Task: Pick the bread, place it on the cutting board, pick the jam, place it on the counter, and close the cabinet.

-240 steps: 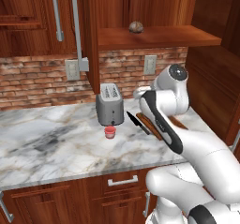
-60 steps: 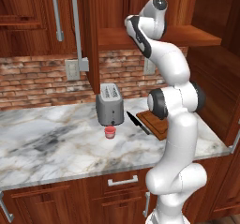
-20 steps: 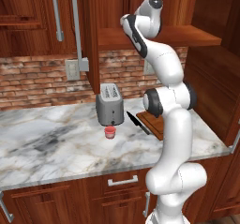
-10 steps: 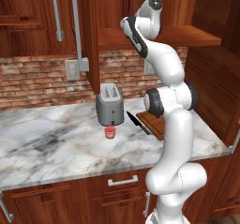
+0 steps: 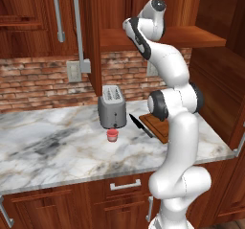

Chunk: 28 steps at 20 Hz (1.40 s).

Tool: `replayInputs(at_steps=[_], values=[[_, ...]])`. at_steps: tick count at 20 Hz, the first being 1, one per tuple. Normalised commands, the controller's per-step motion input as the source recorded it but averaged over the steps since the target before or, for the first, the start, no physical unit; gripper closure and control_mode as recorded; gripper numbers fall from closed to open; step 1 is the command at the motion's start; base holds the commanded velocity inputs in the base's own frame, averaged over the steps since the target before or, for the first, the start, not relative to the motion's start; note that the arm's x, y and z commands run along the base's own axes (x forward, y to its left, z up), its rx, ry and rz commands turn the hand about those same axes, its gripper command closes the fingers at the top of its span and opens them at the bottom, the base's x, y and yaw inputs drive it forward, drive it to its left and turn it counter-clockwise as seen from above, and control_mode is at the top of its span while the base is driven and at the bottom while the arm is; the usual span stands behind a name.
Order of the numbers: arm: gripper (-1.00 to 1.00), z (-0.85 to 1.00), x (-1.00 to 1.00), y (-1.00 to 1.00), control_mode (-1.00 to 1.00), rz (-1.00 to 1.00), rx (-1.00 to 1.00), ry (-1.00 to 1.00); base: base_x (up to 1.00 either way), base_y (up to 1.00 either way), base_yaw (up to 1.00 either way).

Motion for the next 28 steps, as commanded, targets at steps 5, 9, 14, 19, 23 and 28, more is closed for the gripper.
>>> replayInputs(at_steps=[5, 9, 14, 19, 23, 28], values=[[1.0, 0.01, -0.01, 0.0, -1.0, 0.0, 0.0, 0.0, 0.0, 0.0, 0.0], [1.0, 0.12, -0.16, -0.05, -1.0, 0.0, 0.0, 0.0, 0.0, 0.0, 0.0], [1.0, 0.17, -0.36, -0.08, -1.0, 0.0, 0.0, 0.0, 0.0, 0.0, 0.0], [1.0, 0.03, -0.41, -0.02, -1.0, 0.0, 0.0, 0.0, 0.0, 0.0, 0.0], [1.0, -0.03, -0.41, 0.0, -1.0, 0.0, 0.0, 0.0, 0.0, 0.0, 0.0], [1.0, -0.06, -0.45, 0.0, -1.0, 0.0, 0.0, 0.0, 0.0, 0.0, 0.0]])
